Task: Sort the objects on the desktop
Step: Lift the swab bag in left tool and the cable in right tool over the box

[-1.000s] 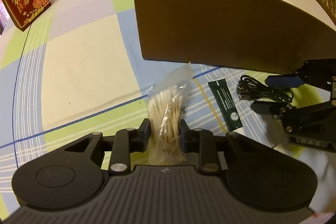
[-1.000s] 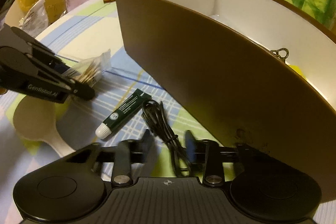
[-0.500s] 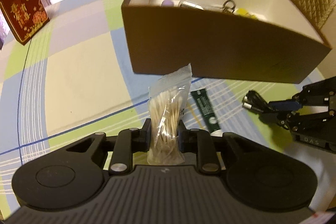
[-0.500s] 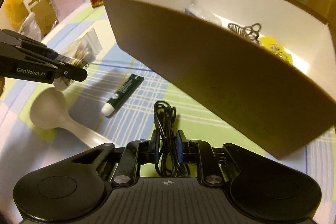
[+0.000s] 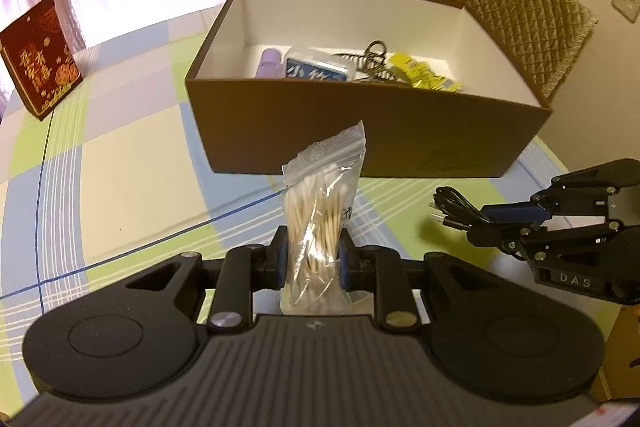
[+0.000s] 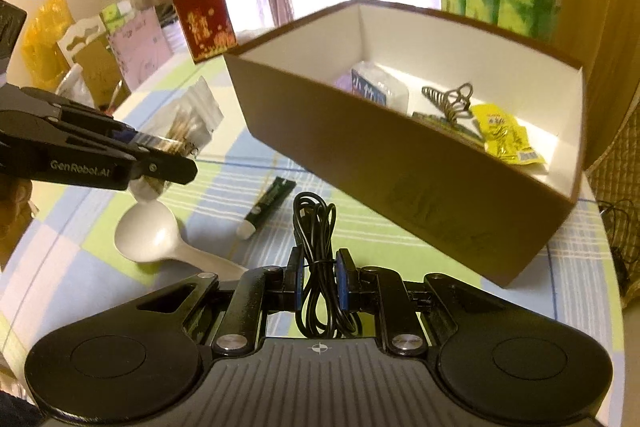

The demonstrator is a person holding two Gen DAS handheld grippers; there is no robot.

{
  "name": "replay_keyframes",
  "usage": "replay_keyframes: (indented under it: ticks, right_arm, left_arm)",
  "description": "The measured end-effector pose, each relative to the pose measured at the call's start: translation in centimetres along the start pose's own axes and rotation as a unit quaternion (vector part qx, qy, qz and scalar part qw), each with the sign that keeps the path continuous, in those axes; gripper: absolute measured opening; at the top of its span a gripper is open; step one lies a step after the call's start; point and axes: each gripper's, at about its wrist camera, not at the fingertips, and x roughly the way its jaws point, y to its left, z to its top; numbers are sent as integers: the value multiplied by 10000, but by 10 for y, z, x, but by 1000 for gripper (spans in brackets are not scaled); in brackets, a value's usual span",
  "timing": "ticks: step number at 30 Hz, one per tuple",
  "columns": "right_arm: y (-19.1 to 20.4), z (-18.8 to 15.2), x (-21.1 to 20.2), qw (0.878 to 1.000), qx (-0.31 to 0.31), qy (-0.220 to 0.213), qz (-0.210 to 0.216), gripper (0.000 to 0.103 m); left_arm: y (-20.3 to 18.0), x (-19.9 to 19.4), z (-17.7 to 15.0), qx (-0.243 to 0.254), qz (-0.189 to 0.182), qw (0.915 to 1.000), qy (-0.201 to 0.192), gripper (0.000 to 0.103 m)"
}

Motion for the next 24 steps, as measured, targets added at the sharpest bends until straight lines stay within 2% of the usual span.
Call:
replay_keyframes:
  ticks: [24]
  right_arm:
    - [-13, 22, -62, 9973, 87, -736, -13, 13]
  left_arm:
    - [-41, -24, 25, 258, -240, 9984, -449, 19]
